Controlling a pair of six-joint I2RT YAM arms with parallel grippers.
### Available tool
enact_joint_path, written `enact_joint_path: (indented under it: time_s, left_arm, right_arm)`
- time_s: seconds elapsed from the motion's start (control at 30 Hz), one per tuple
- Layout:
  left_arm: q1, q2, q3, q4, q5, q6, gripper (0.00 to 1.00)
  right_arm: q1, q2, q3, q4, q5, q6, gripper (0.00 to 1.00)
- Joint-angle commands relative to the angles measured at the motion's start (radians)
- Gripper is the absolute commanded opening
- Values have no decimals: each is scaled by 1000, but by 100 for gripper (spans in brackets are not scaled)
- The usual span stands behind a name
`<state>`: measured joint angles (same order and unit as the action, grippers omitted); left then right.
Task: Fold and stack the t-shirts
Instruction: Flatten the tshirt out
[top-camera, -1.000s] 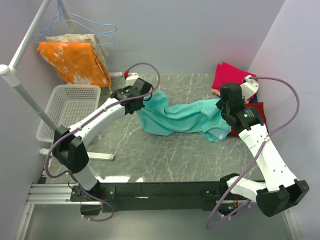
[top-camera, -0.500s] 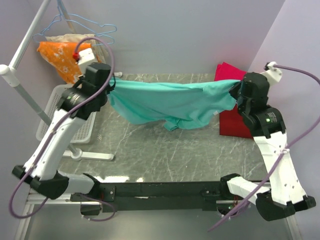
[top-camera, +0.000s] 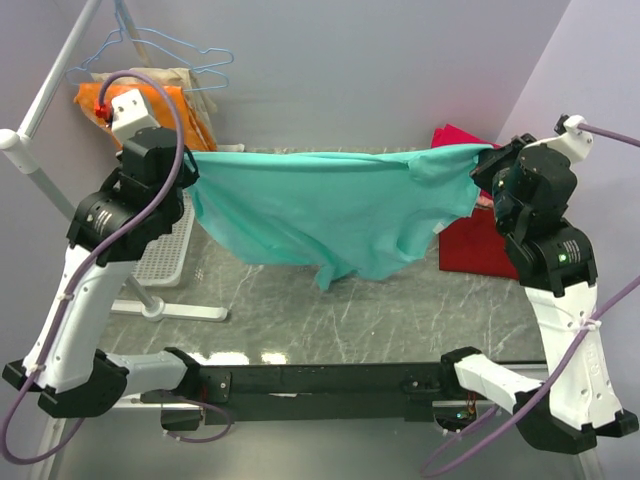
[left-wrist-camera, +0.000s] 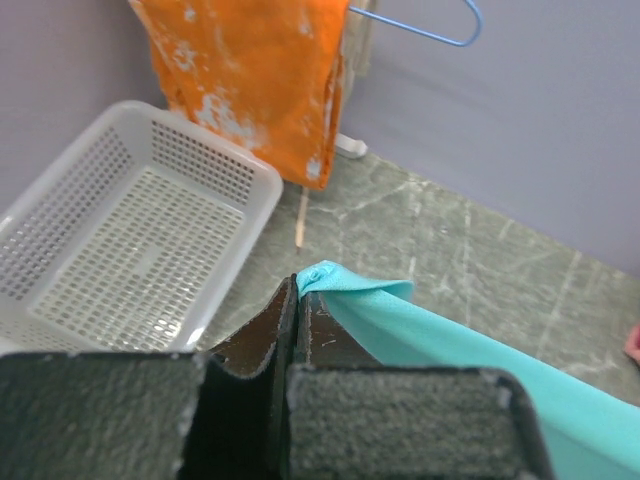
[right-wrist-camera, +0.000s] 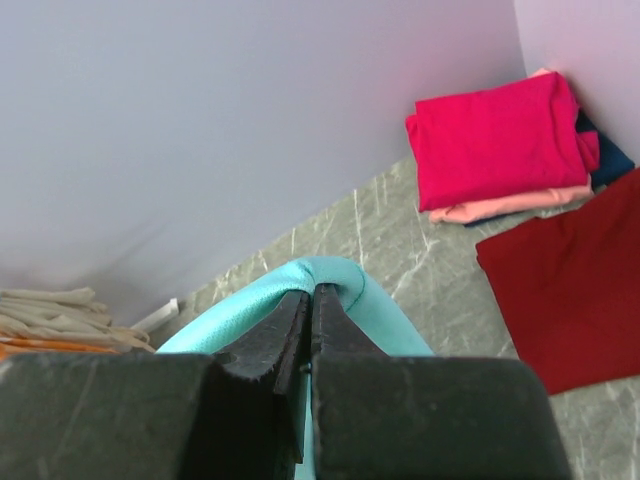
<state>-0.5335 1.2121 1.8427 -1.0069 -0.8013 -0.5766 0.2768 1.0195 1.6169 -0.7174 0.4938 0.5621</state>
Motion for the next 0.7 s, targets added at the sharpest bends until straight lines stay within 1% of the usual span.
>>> enact_joint_path:
  time_s: [0.0, 0.1, 0.17, 0.2, 0.23, 0.3, 0.37, 0.5, 0.67]
  left_arm:
    - [3, 29, 62, 33, -108, 63, 1]
    - [4, 9, 79, 59, -59, 92, 1]
    - [3, -12, 79, 91, -3, 106, 1]
    - [3, -41, 69, 106, 25, 121, 1]
    - [3, -61, 60, 143, 93, 129, 1]
    - [3, -130, 18, 191, 160, 152, 1]
    - [3, -205, -22, 249, 236, 167, 1]
    - [3, -282, -23, 240, 254, 166, 1]
    - [3, -292, 7, 186, 229, 172, 2]
  right_arm:
    - [-8, 33, 89, 93, 23, -44, 0]
    - [-10, 30, 135, 104, -10, -67, 0]
    - [-7, 16, 155, 116, -44, -93, 0]
    - [-8, -4, 156, 122, -85, -99, 0]
    - [-8, -16, 158, 136, -112, -113, 0]
    - [-8, -54, 161, 139, -165, -120, 0]
    - [-8, -78, 178, 130, -192, -128, 0]
    - [-8, -142, 207, 105, -228, -139, 0]
    - [-10, -174, 258, 90, -225, -139, 0]
